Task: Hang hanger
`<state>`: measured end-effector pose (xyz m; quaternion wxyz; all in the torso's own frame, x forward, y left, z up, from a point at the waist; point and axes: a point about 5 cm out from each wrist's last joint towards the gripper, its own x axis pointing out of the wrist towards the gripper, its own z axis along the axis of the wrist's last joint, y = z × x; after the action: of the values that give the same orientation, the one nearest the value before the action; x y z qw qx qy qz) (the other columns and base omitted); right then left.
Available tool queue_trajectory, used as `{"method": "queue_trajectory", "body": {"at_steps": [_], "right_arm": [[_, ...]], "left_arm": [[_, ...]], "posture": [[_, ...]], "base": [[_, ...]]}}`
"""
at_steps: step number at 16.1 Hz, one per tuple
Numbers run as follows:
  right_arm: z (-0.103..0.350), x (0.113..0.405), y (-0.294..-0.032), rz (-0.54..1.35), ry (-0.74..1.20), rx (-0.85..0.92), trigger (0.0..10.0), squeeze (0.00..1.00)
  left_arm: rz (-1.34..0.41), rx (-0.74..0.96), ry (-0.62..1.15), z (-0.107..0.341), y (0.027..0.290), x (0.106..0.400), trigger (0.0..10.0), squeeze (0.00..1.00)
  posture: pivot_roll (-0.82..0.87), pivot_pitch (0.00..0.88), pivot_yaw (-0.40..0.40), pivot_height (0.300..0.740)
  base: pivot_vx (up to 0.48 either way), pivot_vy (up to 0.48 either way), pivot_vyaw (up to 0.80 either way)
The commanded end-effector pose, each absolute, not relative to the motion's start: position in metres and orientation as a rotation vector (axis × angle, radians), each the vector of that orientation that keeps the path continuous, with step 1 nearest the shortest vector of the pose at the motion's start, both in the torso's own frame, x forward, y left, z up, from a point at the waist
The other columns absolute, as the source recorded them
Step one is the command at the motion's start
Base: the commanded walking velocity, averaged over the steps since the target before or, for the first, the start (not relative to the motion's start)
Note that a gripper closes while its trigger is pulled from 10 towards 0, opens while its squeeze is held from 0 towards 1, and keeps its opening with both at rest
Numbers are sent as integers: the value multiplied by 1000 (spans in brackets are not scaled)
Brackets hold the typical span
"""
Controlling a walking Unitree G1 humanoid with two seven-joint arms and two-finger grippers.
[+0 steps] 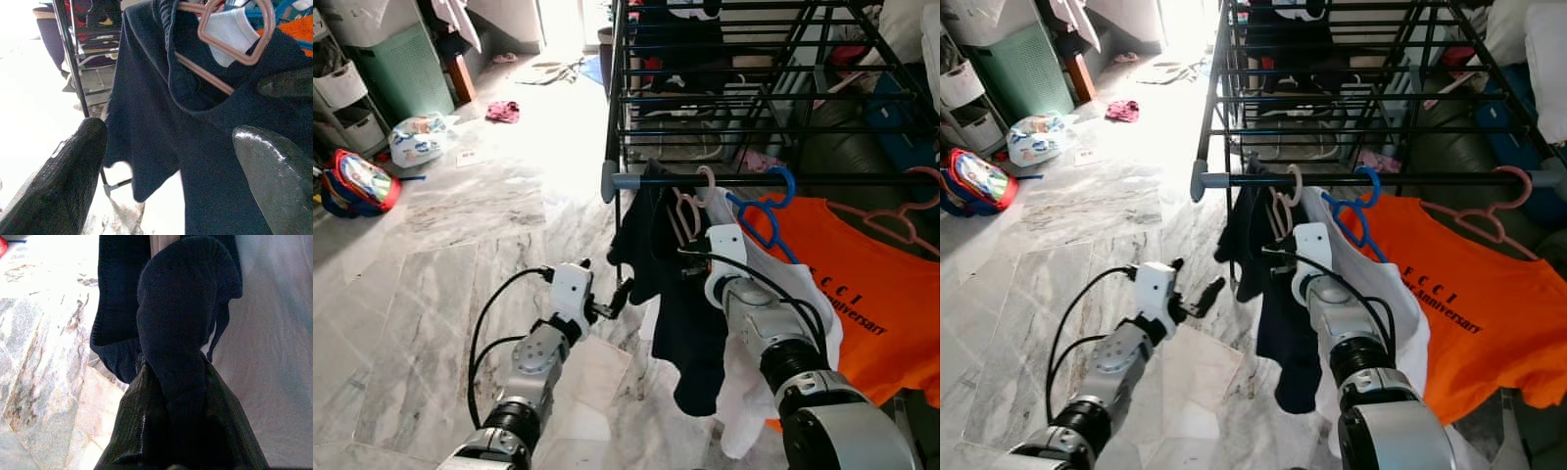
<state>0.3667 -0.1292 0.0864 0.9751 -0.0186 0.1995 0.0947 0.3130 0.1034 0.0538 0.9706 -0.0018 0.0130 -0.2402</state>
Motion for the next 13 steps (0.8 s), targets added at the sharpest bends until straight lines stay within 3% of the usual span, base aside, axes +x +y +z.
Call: {"method": "queue_trajectory", "body": {"at_steps": [1, 13], "right_arm": [[94, 371, -122, 209, 377, -25, 10000, 0], [85, 367, -95, 266, 402, -20, 10000, 0]], "left_arm": [[-492, 2, 28, 51, 105, 309, 10000, 0], [-513, 4, 21, 53, 99, 309, 10000, 0]], "posture": [[-103, 124, 32, 740], [-92, 122, 37, 740]], "base": [[0, 0, 0], [0, 0, 0]]}}
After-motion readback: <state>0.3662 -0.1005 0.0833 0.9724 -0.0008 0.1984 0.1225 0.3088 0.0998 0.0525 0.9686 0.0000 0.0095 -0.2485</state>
